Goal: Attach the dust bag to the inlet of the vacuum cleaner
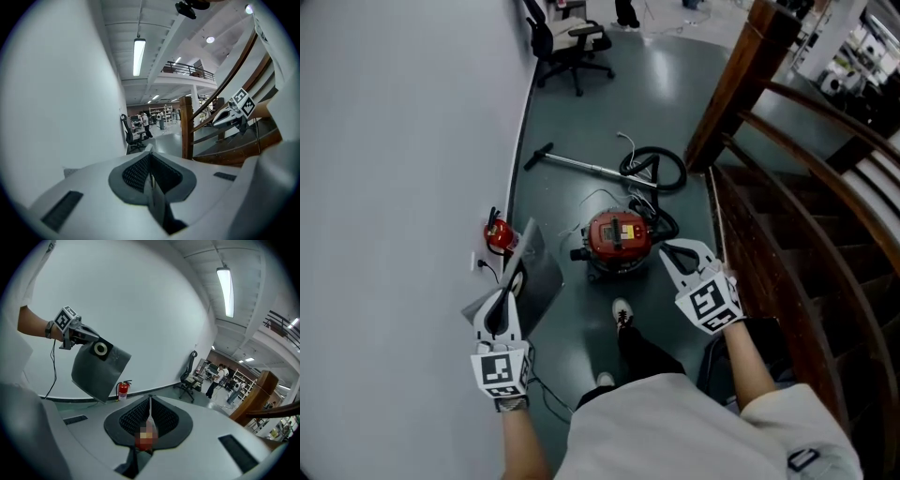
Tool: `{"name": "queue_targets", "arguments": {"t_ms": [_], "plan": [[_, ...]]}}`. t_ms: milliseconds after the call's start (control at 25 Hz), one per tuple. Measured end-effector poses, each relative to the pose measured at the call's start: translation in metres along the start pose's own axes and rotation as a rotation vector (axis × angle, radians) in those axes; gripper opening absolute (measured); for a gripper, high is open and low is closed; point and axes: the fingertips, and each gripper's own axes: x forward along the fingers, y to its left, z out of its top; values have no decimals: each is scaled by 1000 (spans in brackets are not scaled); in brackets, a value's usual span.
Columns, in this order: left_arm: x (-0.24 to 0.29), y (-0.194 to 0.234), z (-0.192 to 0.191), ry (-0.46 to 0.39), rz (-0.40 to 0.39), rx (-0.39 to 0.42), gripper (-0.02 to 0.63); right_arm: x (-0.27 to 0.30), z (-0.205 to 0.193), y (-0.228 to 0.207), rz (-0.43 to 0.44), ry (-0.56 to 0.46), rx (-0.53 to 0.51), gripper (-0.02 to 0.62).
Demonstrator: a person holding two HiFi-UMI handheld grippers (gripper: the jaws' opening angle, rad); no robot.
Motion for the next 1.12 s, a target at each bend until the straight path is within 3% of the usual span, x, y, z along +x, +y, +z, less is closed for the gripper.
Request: {"name": "queue_targets", "arguments": {"t_ms": [280,480,680,880,1120], "plan": [[46,14,-27,67,43,-25,15,57,-26,-16,50,28,23,31],[69,16,-37,111,66,-33,14,89,-33,-24,109,12,113,31],[93,18,-47,116,69,-80,14,120,-52,-31,127,46,137,32],[120,25,-83,143,57,-94,14,161,-92,-11,172,130,115,32],[157,28,-146,185,-9,-61,14,222,-137,17,193,183,59,34]]}}
